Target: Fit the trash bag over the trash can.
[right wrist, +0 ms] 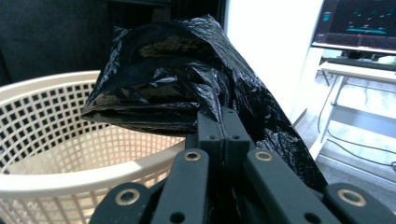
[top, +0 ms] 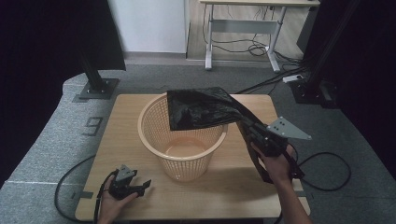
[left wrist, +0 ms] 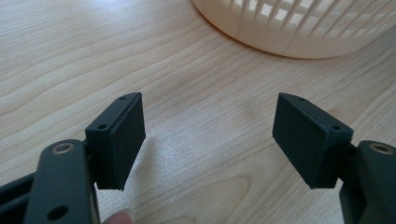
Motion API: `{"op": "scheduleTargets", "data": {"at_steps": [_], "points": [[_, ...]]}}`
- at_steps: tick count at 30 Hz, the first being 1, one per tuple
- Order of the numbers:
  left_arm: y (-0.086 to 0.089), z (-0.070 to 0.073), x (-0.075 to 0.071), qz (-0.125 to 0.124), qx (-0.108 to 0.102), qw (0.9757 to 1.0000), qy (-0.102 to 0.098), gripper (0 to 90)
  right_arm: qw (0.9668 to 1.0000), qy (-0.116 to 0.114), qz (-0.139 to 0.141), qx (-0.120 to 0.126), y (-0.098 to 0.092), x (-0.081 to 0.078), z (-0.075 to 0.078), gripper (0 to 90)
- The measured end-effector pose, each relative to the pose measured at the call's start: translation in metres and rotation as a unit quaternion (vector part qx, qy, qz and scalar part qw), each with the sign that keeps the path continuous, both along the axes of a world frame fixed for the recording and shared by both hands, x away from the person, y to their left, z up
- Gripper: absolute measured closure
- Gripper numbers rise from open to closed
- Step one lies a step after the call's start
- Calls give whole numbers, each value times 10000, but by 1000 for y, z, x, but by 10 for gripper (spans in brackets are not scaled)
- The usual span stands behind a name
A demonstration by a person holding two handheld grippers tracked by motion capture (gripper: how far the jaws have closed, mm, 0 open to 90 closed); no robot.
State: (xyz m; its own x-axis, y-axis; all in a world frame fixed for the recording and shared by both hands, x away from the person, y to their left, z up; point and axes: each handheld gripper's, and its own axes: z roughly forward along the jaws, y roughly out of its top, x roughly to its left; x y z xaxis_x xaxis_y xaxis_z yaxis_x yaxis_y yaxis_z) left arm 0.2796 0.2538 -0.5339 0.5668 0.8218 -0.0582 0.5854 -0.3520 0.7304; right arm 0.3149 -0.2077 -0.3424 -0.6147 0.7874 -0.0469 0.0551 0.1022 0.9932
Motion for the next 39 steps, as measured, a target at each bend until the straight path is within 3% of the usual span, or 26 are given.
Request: {"op": "scheduleTargets", "data": {"at_steps": [4,13,19,24,27,32,39], "points": [[0,0,0,-1,2,10000,1,251,9997,120,187,-42,8,0,-6,852],[0,-1,0,-12,17,10000,11,251,9987,233,440,-129,18,-2,-13,685],[-2,-1,0,5,7,10000,6,251,9991,201,375,-10,16,-5,-15,562],[-1,-1,0,2,11,10000,3,251,9993,206,280,108,12,-12,-13,379],[-2,-1,0,4,10,10000,-3,251,9994,218,223,172,7,-17,-12,320],[-2,0,0,-1,4,10000,-12,251,9995,275,13,163,-4,-27,-18,277],[-2,0,0,-1,6,10000,-19,251,9987,499,-123,35,-18,-39,-42,249]]}}
